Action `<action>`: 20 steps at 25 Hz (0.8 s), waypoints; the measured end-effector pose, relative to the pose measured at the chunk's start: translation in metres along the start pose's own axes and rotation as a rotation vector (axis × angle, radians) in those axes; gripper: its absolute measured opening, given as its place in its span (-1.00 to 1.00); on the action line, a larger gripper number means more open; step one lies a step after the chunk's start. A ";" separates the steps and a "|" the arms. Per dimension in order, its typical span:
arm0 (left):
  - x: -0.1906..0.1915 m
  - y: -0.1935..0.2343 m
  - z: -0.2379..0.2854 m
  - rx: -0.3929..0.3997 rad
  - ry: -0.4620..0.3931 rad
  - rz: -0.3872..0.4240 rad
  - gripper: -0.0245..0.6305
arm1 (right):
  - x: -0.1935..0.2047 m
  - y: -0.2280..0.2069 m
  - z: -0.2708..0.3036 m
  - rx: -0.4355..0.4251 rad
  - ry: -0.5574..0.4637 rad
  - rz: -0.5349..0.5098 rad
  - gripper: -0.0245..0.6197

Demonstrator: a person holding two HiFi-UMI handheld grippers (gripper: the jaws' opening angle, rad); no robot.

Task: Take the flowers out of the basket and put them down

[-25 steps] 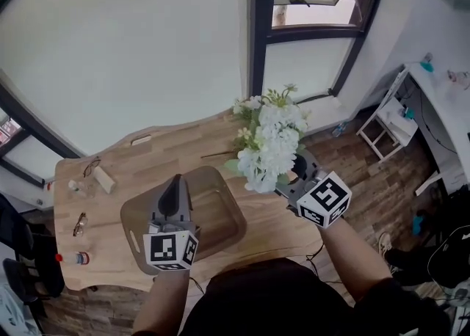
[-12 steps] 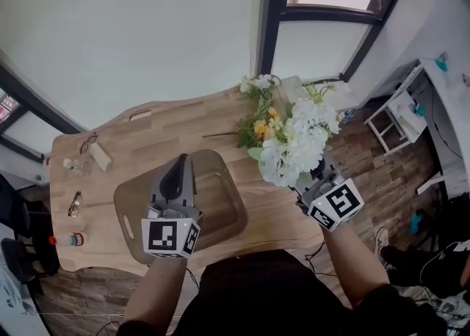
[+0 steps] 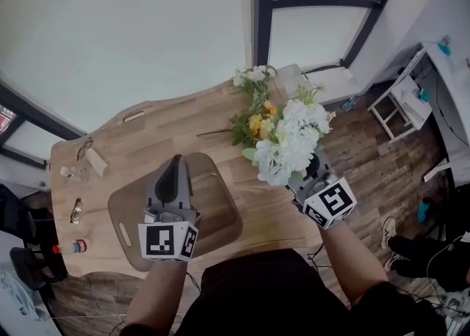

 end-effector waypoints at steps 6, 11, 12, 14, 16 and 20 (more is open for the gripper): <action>0.014 -0.001 0.012 0.015 0.037 -0.004 -0.93 | 0.026 -0.007 0.006 0.026 0.020 0.009 -0.10; 0.029 -0.003 0.017 0.016 0.065 -0.002 -0.93 | 0.048 -0.008 0.010 0.017 0.041 0.016 -0.10; 0.032 -0.003 0.017 0.012 0.070 -0.002 -0.93 | 0.052 -0.007 0.011 0.013 0.047 0.017 -0.10; 0.038 -0.004 0.017 0.009 0.086 -0.006 -0.93 | 0.060 -0.007 0.013 0.009 0.056 0.022 -0.10; 0.044 -0.003 0.016 0.005 0.103 -0.007 -0.93 | 0.067 -0.007 0.016 0.006 0.054 0.021 -0.10; 0.051 0.000 0.015 -0.010 0.118 -0.008 -0.93 | 0.078 -0.010 0.023 -0.001 0.058 0.022 -0.10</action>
Point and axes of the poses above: the fingertips, and each gripper's own axes: z forward along the fingers, y to its left, x out of its underside, the point moved 8 cm from there along -z, backward along the fingers, and after that the axes turned 4 degrees about -z, right-handed, at the moved point
